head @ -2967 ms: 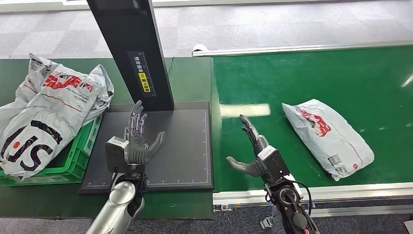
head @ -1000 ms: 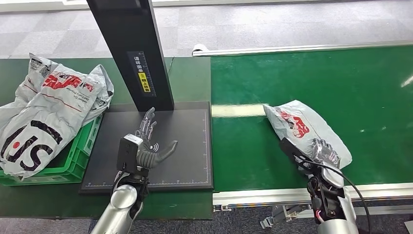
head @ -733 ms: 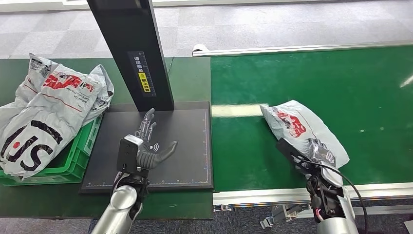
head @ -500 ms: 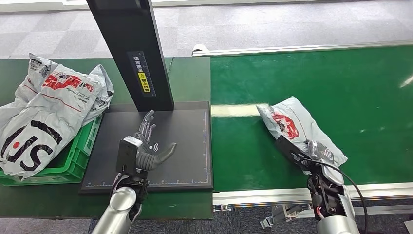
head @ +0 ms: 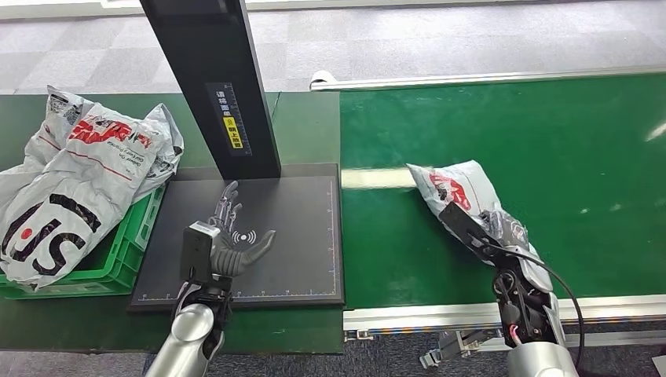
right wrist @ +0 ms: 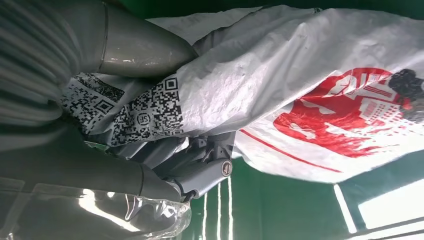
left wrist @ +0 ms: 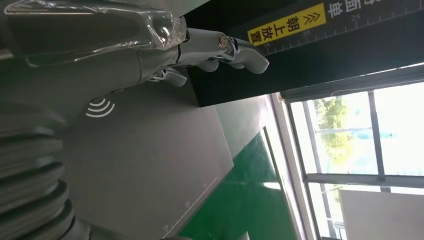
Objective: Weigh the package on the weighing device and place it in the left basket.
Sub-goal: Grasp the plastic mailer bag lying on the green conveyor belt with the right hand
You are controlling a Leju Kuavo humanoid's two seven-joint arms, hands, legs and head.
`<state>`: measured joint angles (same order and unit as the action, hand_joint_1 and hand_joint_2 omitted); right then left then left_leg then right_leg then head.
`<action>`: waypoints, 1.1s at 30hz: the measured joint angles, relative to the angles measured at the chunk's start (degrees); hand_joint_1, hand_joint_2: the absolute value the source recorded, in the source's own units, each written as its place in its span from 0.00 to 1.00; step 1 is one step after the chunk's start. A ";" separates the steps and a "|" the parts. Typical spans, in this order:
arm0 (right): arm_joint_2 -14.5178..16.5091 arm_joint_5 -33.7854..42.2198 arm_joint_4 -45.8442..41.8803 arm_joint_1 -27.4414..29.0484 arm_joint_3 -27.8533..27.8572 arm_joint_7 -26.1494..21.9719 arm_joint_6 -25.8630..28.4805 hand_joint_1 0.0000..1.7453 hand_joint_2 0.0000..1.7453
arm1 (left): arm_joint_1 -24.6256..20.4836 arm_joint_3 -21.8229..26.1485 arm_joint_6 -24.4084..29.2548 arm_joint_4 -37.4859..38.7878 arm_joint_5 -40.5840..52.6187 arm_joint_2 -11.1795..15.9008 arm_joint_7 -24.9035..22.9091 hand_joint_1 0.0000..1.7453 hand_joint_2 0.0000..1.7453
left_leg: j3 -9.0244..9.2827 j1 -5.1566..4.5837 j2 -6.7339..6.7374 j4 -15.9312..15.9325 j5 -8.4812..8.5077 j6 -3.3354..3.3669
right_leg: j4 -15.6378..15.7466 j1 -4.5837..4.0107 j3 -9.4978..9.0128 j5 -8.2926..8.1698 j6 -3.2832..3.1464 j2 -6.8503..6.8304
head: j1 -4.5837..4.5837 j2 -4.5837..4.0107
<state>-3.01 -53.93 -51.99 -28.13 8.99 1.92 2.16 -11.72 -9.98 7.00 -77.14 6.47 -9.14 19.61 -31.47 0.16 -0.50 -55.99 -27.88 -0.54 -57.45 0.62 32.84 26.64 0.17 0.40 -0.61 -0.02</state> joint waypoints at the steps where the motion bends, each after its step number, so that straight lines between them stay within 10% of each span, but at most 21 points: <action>1: 0.08 0.70 -0.32 0.00 -0.10 -0.74 0.09 1.00 1.00 | 0.14 0.08 0.09 -0.10 -0.02 0.00 0.09 0.00 1.00 | 0.00 0.00 0.00 0.00 0.00 0.00 | 0.00 0.00 0.00 0.00 0.00 0.00 | 0.00 0.00; 18: 2.92 13.21 -15.27 3.02 -0.68 -21.74 17.02 1.00 1.00 | 0.58 1.01 3.97 -2.30 2.44 -0.57 3.42 0.00 1.00 | -0.02 0.00 -0.05 0.00 0.00 0.00 | 0.00 0.00 0.03 0.01 0.00 -0.01 | -0.01 0.00; 33: 4.16 8.85 -26.94 9.69 -7.48 -31.96 24.24 1.00 1.00 | -0.50 3.54 15.36 -7.82 -2.60 -0.79 9.37 0.00 1.00 | -0.01 0.03 0.08 0.03 0.00 -0.01 | 0.00 -0.04 0.05 0.01 -0.01 0.03 | 0.00 0.00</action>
<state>1.15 -45.08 -78.93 -18.44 1.51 -30.05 26.40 -12.23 -6.45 22.36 -84.96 3.87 -9.92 28.98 -31.49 0.18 -0.42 -55.96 -27.89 -0.55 -57.45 0.58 32.89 26.65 0.16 0.43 -0.61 -0.02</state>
